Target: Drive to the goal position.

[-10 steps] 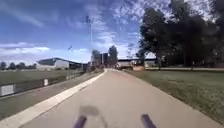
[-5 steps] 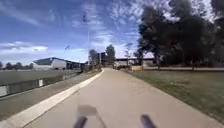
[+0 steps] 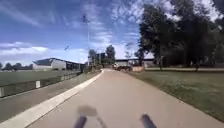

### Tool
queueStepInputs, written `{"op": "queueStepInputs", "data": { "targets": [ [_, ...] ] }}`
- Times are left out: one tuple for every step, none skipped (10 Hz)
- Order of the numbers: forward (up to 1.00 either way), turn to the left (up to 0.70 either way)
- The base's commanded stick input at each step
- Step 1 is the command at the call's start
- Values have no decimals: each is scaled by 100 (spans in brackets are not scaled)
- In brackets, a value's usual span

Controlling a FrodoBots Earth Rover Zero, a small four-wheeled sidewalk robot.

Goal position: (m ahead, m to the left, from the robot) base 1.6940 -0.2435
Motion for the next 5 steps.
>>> {"op": "queueStepInputs", "data": {
  "targets": [
    [100,0],
    [100,0],
    [100,0],
    [100,0],
    [100,0]
  ]
}}
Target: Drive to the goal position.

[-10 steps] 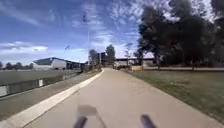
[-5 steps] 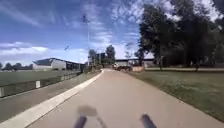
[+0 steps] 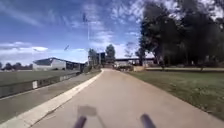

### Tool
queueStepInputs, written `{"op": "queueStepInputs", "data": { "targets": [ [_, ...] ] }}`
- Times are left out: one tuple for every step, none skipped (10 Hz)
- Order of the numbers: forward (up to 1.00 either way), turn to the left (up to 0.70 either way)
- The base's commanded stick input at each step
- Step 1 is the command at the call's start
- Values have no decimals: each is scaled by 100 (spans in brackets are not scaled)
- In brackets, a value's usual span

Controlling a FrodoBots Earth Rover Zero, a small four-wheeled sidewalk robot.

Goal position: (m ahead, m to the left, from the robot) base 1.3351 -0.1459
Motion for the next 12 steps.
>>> {"op": "queueStepInputs", "data": {
  "targets": [
    [100,0],
    [100,0],
    [100,0],
    [100,0],
    [100,0],
    [100,0],
    [100,0],
    [100,0],
    [99,0],
    [82,0],
    [65,0],
    [48,0]
  ]
}}
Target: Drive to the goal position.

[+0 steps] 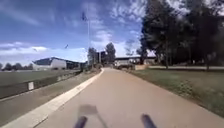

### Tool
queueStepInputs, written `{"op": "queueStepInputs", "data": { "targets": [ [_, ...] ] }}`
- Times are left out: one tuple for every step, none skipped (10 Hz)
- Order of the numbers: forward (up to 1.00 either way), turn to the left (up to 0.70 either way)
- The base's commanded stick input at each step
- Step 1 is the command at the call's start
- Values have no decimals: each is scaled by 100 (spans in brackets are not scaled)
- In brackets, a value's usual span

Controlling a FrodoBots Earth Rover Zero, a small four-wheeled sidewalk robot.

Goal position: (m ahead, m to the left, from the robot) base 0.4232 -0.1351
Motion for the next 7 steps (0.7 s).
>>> {"op": "queueStepInputs", "data": {
  "targets": [
    [31,0],
    [14,0],
    [0,0],
    [0,0],
    [0,0],
    [0,0],
    [0,0]
  ]
}}
